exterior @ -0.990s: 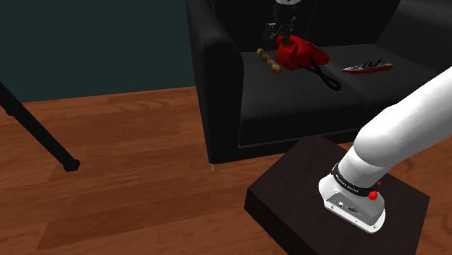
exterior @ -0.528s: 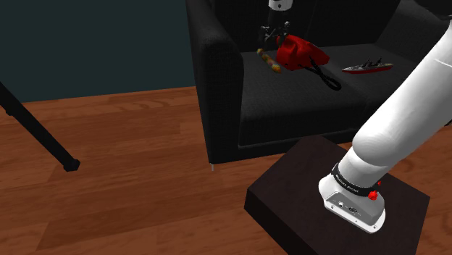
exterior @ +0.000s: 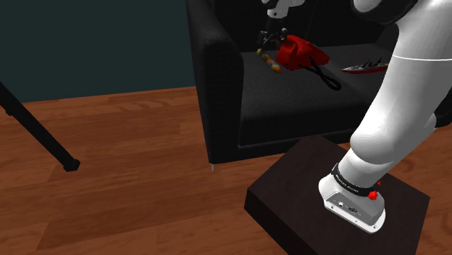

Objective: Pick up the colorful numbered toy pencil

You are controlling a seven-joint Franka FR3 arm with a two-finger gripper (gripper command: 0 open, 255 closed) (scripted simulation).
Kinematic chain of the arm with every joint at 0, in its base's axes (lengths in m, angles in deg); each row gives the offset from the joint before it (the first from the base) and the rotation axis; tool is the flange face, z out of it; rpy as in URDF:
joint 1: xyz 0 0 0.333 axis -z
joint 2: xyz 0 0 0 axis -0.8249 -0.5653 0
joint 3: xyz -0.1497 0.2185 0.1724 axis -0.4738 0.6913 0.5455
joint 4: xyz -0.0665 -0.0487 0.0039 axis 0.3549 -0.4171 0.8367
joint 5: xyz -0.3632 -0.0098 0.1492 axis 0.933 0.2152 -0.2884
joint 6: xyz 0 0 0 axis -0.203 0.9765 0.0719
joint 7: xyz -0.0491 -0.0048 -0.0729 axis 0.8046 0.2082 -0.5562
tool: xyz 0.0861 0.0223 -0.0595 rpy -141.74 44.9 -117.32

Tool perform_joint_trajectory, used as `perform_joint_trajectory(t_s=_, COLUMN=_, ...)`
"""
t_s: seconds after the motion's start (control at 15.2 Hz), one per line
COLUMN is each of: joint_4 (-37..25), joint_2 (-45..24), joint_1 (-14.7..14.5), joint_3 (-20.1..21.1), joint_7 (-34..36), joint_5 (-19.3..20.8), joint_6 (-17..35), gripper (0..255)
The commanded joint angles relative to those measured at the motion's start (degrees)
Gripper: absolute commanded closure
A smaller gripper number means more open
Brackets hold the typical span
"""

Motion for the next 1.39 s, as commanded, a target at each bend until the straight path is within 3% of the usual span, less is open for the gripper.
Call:
perform_joint_trajectory(t_s=0.0, joint_4=-4.36, joint_2=-4.46, joint_1=1.23, joint_3=-0.51, joint_7=-0.02, joint_5=-1.38, joint_6=-0.47, gripper=0)
perform_joint_trajectory(t_s=0.26, joint_4=-12.97, joint_2=-12.21, joint_1=3.68, joint_3=-1.02, joint_7=0.17, joint_5=-3.65, joint_6=-2.19, gripper=0)
perform_joint_trajectory(t_s=0.86, joint_4=-8.91, joint_2=-13.39, joint_1=3.83, joint_3=-0.55, joint_7=0.04, joint_5=-3.83, joint_6=3.04, gripper=0)
perform_joint_trajectory(t_s=0.92, joint_4=-6.26, joint_2=-11.57, joint_1=3.24, joint_3=-0.55, joint_7=0.52, joint_5=-3.47, joint_6=3.91, gripper=255)
perform_joint_trajectory(t_s=1.32, joint_4=-6.09, joint_2=-11.86, joint_1=3.37, joint_3=-0.58, joint_7=0.34, joint_5=-3.52, joint_6=4.34, gripper=255)
